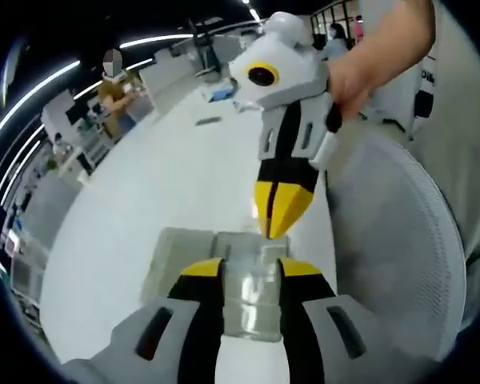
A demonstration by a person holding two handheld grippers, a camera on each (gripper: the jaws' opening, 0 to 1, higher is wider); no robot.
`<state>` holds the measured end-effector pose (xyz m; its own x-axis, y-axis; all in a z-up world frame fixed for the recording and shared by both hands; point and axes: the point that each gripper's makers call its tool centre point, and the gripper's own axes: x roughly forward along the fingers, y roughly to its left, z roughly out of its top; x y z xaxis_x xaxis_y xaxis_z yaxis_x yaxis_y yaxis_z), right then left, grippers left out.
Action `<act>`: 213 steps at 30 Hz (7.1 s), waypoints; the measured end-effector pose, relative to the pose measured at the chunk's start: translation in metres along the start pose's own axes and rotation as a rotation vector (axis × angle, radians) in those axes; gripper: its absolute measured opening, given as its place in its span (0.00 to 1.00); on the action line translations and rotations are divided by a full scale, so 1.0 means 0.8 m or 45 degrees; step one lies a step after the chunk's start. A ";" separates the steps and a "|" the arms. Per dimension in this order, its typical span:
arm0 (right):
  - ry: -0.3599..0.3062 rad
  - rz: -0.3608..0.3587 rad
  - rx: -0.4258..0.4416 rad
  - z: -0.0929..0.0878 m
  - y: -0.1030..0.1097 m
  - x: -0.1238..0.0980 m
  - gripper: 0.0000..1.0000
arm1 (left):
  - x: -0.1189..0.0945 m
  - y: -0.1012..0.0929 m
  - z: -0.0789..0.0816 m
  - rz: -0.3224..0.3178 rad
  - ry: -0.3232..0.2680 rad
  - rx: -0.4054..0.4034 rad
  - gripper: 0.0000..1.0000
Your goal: Insert the divider into the dual guide fixture by aligning both edges with the guide slots and pushing it downward to the bottom, including one-sided entry, uneven engagement, binding, and posture correction.
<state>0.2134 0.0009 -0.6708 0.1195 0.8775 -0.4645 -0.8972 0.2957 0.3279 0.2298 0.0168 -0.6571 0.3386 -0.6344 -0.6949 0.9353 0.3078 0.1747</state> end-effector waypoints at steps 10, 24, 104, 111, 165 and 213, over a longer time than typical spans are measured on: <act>0.026 0.040 -0.171 -0.003 0.010 0.002 0.00 | -0.002 -0.010 -0.005 -0.107 0.028 -0.033 0.14; 0.055 0.096 -0.339 -0.006 0.021 0.001 0.00 | 0.000 -0.025 -0.005 -0.207 0.054 -0.053 0.07; 0.095 0.239 -0.418 -0.010 0.044 0.012 0.00 | -0.012 -0.050 -0.004 -0.458 0.221 -0.213 0.00; 0.086 0.235 -0.415 -0.005 0.044 0.010 0.00 | -0.014 -0.047 -0.001 -0.447 0.216 -0.193 0.00; 0.120 0.024 -0.352 -0.014 0.002 -0.001 0.26 | -0.017 0.006 -0.060 -0.323 0.536 -0.078 0.00; 0.151 -0.009 -0.346 -0.029 0.003 -0.023 0.42 | 0.029 0.027 -0.104 -0.320 0.791 0.044 0.00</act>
<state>0.1992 -0.0233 -0.6806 0.0899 0.8209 -0.5640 -0.9794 0.1756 0.0994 0.2495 0.0674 -0.7273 -0.0021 -0.1547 -0.9880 0.9842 0.1746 -0.0294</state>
